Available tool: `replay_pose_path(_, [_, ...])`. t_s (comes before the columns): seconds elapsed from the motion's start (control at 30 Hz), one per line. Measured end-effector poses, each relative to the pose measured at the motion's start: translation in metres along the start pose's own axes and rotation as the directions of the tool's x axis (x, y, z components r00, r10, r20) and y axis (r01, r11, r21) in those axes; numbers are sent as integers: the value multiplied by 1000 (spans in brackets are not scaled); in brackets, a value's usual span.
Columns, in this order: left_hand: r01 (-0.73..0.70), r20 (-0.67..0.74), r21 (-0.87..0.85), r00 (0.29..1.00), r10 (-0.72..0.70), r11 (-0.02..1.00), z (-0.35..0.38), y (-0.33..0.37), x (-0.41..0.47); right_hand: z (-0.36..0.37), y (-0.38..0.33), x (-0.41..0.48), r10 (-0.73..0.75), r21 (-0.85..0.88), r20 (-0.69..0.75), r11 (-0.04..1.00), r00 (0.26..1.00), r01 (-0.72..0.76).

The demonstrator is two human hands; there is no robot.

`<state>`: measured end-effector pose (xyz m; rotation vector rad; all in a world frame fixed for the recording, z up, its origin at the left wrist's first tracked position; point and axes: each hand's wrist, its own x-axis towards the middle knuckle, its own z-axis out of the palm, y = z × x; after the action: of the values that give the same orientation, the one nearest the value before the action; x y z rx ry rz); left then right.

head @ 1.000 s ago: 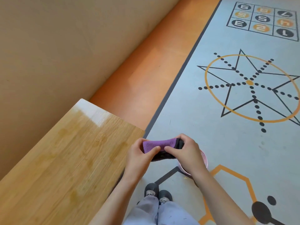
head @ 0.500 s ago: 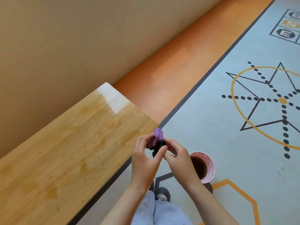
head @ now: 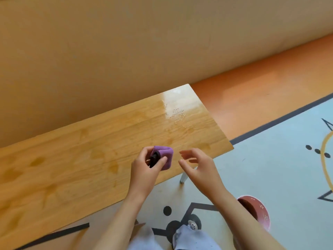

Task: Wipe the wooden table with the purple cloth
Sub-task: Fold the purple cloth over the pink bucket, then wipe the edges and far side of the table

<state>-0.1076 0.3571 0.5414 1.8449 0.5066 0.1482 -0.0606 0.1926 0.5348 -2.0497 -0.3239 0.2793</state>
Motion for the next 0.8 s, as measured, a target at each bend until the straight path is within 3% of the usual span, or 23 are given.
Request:
replay_pose_path(0.13, [82,-149,17,986,-79,996,-86,-35,0,60,-29,33,-11,-239,218,969,976,64])
replay_pose_path(0.27, [169,-293,36,944,-152,985,-186,-82,-15,142,-73,50,13,-363,456,915,890,173])
replay_pose_path(0.53, [372,-550,-9,774,-315,928,-368,-185,-63,327,-143,50,-57,-292,684,892,727,345])
replay_pose_path(0.8, [446,-703,-58,617,-354,893,-478,-231,-88,474,-220,57,-194,-165,798,841,571,516])
